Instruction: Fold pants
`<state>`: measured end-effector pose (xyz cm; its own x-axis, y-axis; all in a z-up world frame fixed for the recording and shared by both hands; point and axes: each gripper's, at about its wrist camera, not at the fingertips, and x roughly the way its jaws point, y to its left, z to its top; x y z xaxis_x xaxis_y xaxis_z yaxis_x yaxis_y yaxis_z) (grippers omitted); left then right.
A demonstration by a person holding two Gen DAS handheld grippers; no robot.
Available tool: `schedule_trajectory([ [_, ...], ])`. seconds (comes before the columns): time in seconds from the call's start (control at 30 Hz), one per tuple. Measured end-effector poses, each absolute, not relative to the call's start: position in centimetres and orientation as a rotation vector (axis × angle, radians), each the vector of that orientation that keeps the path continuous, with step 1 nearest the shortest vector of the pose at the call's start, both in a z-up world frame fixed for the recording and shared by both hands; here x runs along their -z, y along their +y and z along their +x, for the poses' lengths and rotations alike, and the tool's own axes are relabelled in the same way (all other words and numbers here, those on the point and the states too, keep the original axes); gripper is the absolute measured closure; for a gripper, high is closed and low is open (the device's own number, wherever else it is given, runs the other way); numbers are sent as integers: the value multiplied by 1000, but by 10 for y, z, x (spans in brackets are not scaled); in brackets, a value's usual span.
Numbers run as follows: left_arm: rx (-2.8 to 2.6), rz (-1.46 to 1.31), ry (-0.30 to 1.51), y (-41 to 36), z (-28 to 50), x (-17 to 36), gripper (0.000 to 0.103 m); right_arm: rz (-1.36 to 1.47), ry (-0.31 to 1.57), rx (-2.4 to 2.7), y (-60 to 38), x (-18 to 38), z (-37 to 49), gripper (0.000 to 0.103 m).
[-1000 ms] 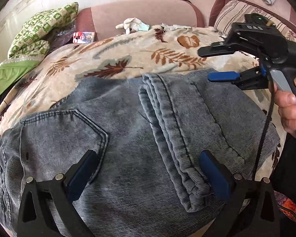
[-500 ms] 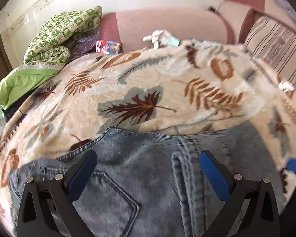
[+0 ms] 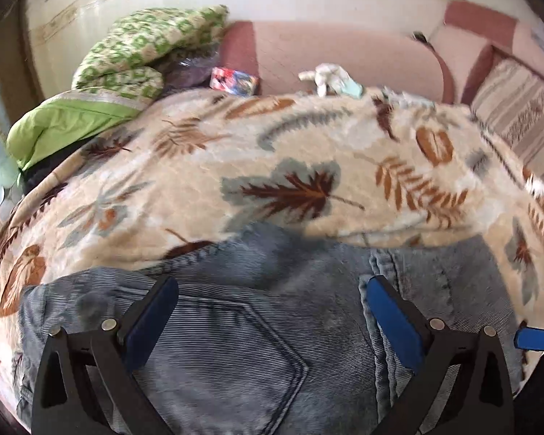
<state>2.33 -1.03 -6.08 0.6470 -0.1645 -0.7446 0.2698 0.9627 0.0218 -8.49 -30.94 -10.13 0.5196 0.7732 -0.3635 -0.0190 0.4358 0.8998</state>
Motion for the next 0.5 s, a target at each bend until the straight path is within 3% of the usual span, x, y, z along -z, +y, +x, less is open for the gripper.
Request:
schedule_trajectory([
  [0.23, 138, -6, 679, 48, -18, 25, 0, 836, 747, -645, -274, 65, -88, 39],
  [0.37, 67, -26, 630, 65, -49, 23, 0, 628, 724, -602, -242, 46, -91, 39],
  [0.5, -12, 29, 529, 64, -71, 20, 0, 343, 567, -483, -217, 17, -112, 39],
])
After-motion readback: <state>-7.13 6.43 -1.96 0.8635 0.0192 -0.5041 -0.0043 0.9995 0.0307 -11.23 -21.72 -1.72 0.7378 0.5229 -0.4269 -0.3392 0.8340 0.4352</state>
